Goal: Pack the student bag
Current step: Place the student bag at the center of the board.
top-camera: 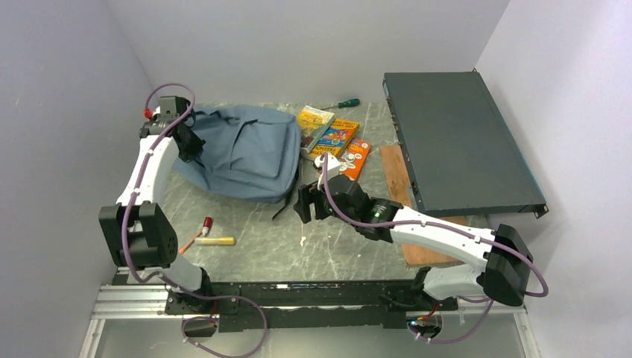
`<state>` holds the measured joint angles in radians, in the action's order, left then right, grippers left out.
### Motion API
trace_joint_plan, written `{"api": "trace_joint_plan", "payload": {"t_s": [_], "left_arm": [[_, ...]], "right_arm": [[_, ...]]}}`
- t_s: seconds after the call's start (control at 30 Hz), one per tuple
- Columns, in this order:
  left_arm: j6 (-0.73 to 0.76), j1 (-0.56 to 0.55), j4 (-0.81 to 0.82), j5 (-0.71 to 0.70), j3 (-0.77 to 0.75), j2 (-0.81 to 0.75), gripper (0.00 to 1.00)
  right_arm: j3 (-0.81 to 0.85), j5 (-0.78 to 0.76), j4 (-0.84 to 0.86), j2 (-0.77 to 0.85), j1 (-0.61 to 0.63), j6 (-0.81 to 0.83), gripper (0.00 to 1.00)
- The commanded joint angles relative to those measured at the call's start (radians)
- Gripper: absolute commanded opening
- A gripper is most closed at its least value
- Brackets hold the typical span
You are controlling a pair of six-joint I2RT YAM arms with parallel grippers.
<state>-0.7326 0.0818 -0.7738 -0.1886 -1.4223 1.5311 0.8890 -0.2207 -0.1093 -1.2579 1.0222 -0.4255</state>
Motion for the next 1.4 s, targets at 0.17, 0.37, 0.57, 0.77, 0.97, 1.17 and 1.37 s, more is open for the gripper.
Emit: {"api": "trace_joint_plan", "payload": {"t_s": [0.17, 0.37, 0.57, 0.77, 0.97, 1.17, 1.37], "left_arm": [[-0.024, 0.033, -0.082, 0.040, -0.008, 0.037, 0.00], [0.023, 0.037, 0.008, 0.090, 0.145, -0.034, 0.00], [0.190, 0.056, -0.006, 0.034, 0.128, 0.003, 0.45], [0.210, 0.055, -0.019, -0.019, 0.143, -0.076, 1.00], [0.238, -0.056, -0.041, -0.083, 0.222, -0.241, 1.00], [0.294, -0.148, -0.099, -0.083, 0.234, -0.354, 1.00], [0.330, -0.146, -0.120, -0.147, 0.206, -0.447, 1.00]], "right_arm": [[-0.004, 0.069, 0.083, -0.024, -0.026, 0.013, 0.78], [-0.003, 0.113, 0.105, -0.049, -0.036, 0.014, 0.78], [0.008, 0.169, 0.135, -0.090, -0.037, 0.006, 0.78], [0.023, 0.216, 0.149, -0.145, -0.037, 0.025, 0.78], [0.094, 0.366, 0.234, -0.291, -0.021, 0.180, 0.79], [0.202, 0.463, 0.449, -0.479, 0.104, 0.519, 0.79], [0.303, 0.606, 0.635, -0.694, 0.118, 0.658, 0.77]]}}
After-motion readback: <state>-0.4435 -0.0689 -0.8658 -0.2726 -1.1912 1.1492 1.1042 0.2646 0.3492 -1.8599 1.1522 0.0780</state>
